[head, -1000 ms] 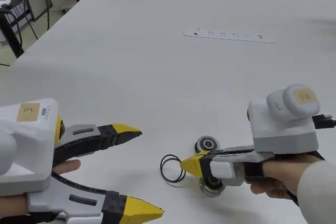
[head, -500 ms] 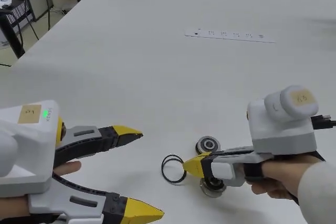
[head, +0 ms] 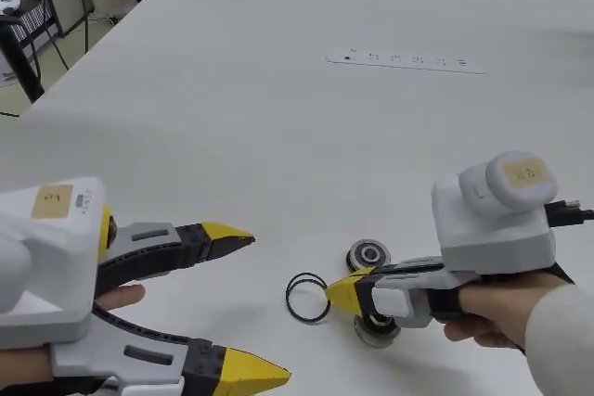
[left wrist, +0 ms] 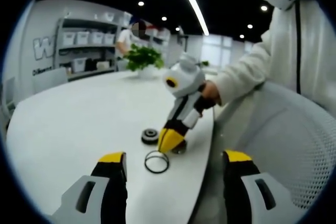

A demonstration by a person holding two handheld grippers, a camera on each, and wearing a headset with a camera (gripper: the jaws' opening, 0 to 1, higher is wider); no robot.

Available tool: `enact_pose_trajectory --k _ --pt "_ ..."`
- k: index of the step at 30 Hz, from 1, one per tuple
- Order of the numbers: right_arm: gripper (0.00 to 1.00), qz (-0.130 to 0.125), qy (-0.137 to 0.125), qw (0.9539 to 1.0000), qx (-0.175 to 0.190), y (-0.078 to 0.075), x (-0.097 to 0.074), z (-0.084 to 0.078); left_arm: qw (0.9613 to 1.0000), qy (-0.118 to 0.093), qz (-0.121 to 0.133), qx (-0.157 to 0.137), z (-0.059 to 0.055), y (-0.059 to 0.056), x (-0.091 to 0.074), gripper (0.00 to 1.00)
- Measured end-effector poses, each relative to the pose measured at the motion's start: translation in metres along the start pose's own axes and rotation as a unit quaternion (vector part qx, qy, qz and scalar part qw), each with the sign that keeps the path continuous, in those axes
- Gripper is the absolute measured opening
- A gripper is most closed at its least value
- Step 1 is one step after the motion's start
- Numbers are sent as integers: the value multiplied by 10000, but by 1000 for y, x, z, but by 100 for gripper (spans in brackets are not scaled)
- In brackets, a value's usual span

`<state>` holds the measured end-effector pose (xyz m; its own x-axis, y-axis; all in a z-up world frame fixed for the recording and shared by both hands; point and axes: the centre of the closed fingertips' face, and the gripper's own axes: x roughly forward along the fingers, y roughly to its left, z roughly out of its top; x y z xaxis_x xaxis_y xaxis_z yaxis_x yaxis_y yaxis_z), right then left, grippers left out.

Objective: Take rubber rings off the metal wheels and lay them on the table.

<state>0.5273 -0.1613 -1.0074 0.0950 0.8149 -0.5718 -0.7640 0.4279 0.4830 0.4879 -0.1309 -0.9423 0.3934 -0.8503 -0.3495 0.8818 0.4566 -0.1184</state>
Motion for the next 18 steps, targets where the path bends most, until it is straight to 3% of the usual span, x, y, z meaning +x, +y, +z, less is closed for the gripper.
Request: enact_pose_trajectory --k 11,18 --pt "0 -141 171 9989 -416 -1 1 -3 10000 33 13 -27 -2 1 0 76" --pt "4 -217 338 9956 -848 1 1 -6 10000 45 24 -23 -2 1 0 75"
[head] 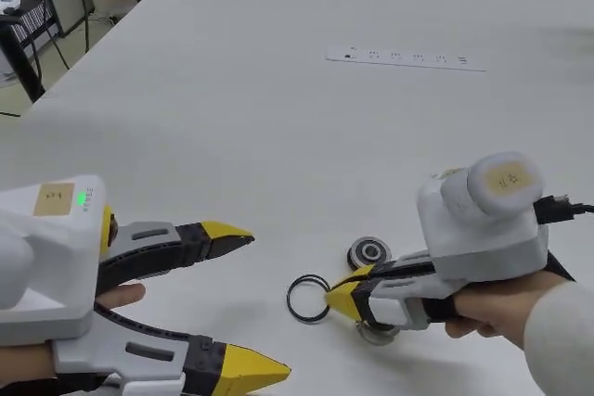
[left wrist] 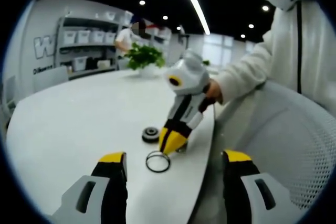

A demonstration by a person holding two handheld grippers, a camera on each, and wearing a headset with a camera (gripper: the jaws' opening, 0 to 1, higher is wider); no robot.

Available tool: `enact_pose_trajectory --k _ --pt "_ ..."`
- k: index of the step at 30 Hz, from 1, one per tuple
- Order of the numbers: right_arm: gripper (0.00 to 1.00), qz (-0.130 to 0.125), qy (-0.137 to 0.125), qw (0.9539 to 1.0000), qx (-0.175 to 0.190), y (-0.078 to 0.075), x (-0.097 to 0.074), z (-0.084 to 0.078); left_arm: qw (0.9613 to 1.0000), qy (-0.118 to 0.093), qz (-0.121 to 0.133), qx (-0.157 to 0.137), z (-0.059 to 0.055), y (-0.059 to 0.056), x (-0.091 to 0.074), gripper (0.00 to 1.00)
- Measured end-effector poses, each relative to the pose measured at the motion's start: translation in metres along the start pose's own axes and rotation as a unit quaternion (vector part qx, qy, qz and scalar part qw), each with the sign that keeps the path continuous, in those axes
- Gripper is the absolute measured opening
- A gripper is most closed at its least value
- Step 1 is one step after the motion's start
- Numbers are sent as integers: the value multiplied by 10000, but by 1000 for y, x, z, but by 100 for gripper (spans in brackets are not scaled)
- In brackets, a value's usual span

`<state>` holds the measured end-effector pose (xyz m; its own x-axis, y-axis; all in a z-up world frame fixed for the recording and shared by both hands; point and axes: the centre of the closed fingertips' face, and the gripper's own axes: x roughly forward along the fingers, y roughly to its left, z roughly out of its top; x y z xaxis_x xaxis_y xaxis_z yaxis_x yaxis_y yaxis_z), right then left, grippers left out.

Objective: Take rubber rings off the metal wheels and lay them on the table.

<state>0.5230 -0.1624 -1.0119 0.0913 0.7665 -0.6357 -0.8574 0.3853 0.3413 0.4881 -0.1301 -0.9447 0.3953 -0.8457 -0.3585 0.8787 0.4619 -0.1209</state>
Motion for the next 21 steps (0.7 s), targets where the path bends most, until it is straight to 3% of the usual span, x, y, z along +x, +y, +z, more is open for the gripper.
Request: enact_pose_trajectory --k 15,21 --pt "12 -61 245 9980 -584 3 0 -4 10000 52 13 -7 -2 0 0 75" --pt "13 -22 120 9981 -603 4 -5 2 10000 60 60 22 -2 2 -2 75"
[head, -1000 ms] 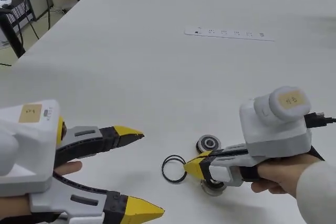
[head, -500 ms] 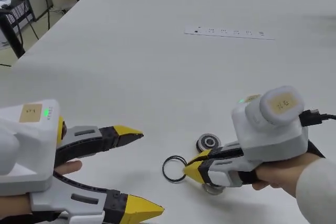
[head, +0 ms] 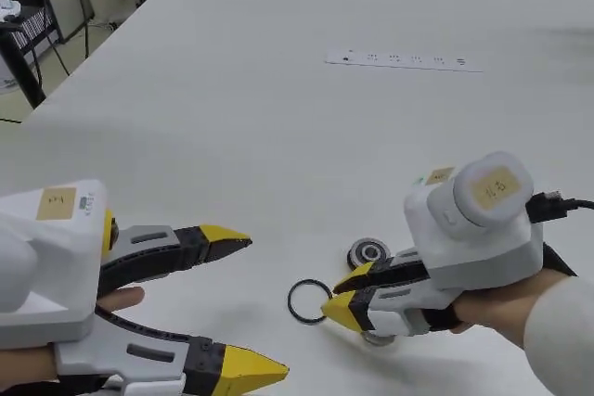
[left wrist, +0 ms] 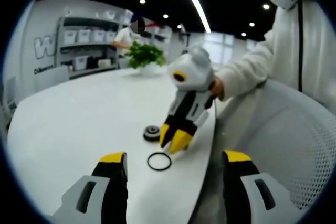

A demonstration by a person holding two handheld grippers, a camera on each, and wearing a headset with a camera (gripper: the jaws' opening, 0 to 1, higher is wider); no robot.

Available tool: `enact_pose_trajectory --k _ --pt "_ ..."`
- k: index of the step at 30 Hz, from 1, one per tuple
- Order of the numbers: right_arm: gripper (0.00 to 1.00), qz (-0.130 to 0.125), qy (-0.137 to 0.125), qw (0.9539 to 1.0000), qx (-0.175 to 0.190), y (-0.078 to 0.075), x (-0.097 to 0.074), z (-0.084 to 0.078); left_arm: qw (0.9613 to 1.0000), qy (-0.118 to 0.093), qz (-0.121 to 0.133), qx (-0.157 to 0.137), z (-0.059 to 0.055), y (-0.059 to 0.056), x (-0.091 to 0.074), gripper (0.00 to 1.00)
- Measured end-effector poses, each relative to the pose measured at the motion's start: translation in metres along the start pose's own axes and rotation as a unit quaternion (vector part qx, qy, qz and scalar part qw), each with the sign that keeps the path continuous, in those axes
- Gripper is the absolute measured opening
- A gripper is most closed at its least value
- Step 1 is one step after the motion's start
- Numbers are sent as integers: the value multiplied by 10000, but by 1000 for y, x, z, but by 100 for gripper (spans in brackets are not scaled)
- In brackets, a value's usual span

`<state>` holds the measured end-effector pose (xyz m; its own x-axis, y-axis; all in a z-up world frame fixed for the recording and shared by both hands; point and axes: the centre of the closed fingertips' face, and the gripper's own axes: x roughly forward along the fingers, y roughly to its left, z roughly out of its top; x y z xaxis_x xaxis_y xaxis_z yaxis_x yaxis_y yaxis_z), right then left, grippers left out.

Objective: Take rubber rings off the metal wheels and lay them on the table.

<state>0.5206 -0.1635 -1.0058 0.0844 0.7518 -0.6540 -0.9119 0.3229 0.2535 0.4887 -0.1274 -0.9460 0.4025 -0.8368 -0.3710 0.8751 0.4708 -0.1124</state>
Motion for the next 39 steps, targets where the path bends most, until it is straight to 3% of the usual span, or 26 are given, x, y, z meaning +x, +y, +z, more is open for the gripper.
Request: enact_pose_trajectory --k 7,9,11,15,21,23,27,30,32,39 --pt "14 11 -345 9993 -123 2 -15 18 9999 45 -16 139 7 0 -4 74" --pt "14 -14 -514 9986 -117 0 -21 25 9998 46 -12 205 15 0 -6 73" --pt "15 -74 -671 9977 -82 -5 -27 32 9992 -38 -24 400 28 -1 -9 72" --pt "16 -223 -840 9962 -18 -15 -36 36 9991 -178 -78 364 48 -2 -14 77" --pt "18 -489 -1121 9924 164 -34 -53 43 9984 -154 -21 535 76 4 -17 77" --pt "18 -587 -1189 9910 202 -40 -57 44 9970 -318 -47 697 93 1 -16 77" --pt "19 -738 -1258 9890 260 -51 -64 42 9961 -212 -103 855 110 1 -9 77" --pt "19 -821 -1235 9886 262 -57 -66 38 9911 -354 -137 1279 128 2 -2 77" --pt "20 -852 -1233 9883 296 -60 -67 35 9900 -340 -136 1362 135 4 2 76" --pt "20 -899 -1150 9885 391 -69 -68 22 9807 -217 -161 1936 158 13 24 73"
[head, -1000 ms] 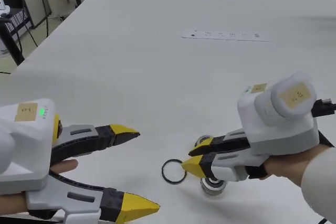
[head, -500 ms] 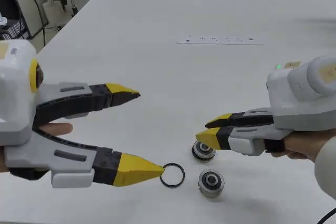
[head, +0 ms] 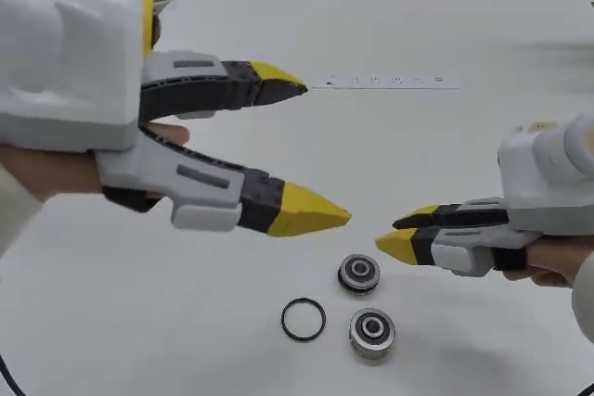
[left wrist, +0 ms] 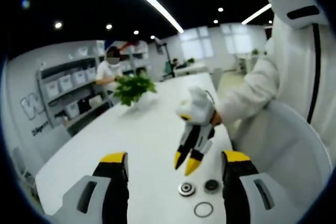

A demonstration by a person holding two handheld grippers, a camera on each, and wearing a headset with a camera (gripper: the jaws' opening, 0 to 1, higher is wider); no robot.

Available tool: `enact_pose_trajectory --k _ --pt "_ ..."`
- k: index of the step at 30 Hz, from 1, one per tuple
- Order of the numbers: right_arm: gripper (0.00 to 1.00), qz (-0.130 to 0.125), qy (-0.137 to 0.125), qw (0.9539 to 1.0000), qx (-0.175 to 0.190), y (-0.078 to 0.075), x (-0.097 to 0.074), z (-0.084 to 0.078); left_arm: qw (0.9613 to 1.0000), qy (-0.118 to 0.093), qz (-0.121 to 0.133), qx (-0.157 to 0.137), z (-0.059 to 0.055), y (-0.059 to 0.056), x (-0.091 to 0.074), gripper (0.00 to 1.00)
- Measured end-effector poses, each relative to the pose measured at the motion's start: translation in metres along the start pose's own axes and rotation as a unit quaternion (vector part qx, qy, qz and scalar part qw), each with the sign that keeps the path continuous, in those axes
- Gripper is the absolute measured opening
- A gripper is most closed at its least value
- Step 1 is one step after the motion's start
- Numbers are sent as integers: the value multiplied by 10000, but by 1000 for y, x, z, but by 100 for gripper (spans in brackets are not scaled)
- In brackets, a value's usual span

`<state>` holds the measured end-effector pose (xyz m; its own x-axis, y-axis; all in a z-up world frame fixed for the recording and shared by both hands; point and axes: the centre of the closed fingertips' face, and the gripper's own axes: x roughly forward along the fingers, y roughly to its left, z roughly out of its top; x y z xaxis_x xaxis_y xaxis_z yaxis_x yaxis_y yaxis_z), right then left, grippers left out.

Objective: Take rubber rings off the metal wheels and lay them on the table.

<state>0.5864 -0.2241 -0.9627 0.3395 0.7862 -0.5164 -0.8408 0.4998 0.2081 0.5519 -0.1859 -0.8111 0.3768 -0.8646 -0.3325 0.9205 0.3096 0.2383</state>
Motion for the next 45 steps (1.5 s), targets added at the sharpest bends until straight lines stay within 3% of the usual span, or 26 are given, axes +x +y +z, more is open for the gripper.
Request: enact_pose_trajectory --k 3,7,11,15,19,21,23,29,34,40,45 --pt "20 1 47 10000 7 -2 0 -4 9998 -146 -138 27 7 2 14 73" --pt "21 43 140 9999 4 -2 2 -11 9998 -99 -178 81 -3 5 30 71" --pt "21 83 273 9996 -23 -3 5 -21 9998 12 -193 21 -26 7 47 68" --pt "21 111 440 9990 -58 -5 8 -32 9995 125 -8 -288 -56 10 62 66" --pt "21 149 607 9978 -213 -1 12 -40 9989 212 -59 -403 -85 1 73 58" --pt "21 167 656 9974 -256 0 14 -43 9972 332 -109 -663 -101 -5 77 52" --pt "21 213 761 9964 -305 2 16 -48 9966 431 -255 -657 -110 -11 80 47" --pt "22 291 871 9948 -448 7 21 -54 9941 667 -272 -816 -137 -15 88 41" --pt "25 284 828 9951 -470 8 26 -53 9916 722 -252 -1047 -146 -17 93 36" --pt "28 222 712 9964 -413 7 30 -50 9899 944 -140 -1047 -159 -16 94 29" --pt "26 137 705 9962 -482 5 34 -51 9888 969 -191 -1116 -163 -19 95 26"
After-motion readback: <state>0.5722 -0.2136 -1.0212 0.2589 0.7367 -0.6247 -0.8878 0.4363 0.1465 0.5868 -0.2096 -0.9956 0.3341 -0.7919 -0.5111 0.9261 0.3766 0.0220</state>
